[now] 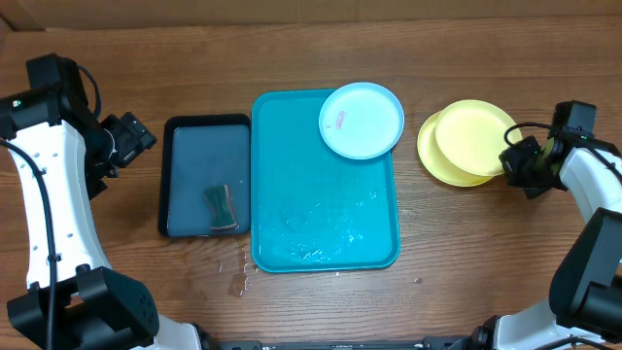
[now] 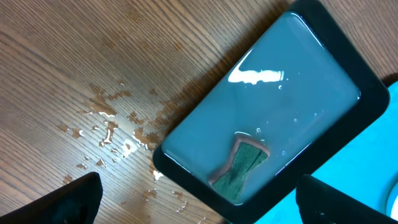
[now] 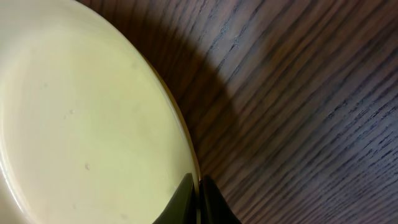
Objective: Clean dirty plates on tray and stack at the side
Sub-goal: 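Lower the yellow plate onto the other yellow plate and release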
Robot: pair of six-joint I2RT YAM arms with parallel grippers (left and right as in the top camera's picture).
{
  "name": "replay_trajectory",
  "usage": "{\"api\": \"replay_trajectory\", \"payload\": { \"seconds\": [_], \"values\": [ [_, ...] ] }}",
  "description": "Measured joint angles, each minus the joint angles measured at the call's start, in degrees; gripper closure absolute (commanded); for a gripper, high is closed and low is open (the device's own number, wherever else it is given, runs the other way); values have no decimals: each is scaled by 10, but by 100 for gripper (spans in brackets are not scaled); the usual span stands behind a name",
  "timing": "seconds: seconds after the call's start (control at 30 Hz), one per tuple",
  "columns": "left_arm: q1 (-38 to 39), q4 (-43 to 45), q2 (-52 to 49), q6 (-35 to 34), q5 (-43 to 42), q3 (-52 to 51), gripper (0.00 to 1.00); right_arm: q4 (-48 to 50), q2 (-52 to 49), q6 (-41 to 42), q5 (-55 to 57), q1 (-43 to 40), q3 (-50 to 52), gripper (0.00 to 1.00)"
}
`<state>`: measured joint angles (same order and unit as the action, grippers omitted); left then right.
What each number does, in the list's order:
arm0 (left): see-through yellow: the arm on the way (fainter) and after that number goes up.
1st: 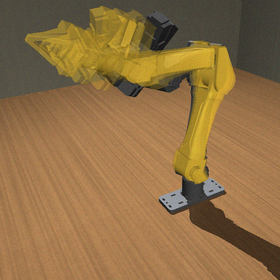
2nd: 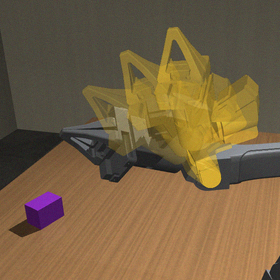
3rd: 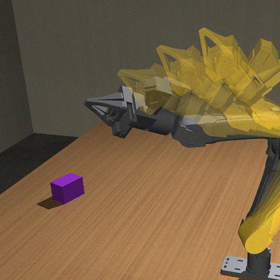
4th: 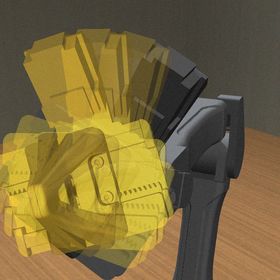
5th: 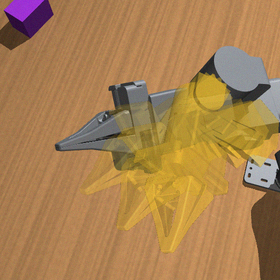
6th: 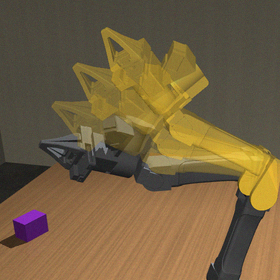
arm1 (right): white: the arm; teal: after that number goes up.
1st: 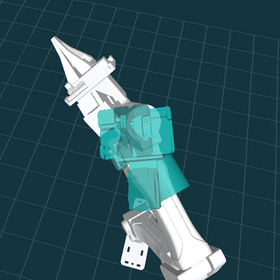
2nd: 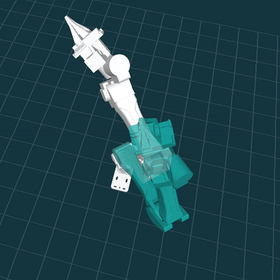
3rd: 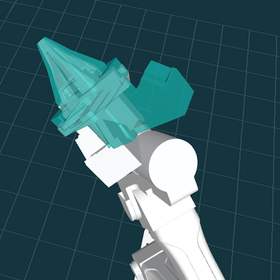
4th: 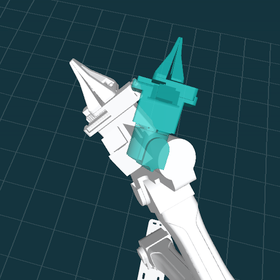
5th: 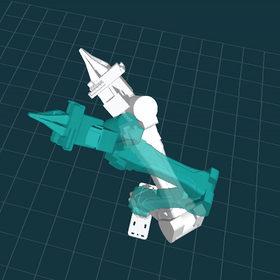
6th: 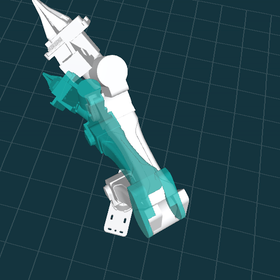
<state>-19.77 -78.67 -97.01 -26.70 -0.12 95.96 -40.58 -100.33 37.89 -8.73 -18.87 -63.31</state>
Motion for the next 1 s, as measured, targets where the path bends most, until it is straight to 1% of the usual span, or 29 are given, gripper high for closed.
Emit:
{"api": "replay_trajectory", "payload": {
  "seconds": [0.2, 0.4, 0.77, 0.93, 0.97, 1.0],
  "values": [
    [0, 0, 0, 0, 0, 0, 0, 0, 0, 0, 4, 32, 0, 96],
    [0, 0, 0, 0, 0, 0, 0, 0, 0, 0, 45, 66, 0, 96],
    [0, 0, 0, 0, 0, 0, 0, -1, 0, -2, 82, 69, 0, 94],
    [0, 0, 0, 0, 0, 0, 0, -3, 0, -2, 96, 69, 0, 88],
    [0, 0, 0, 0, 0, 0, 0, -4, 0, -2, 99, 69, 0, 82],
    [0, 0, 0, 0, 0, 0, 0, -5, 0, -1, 102, 69, 0, 74]
  ]
}}
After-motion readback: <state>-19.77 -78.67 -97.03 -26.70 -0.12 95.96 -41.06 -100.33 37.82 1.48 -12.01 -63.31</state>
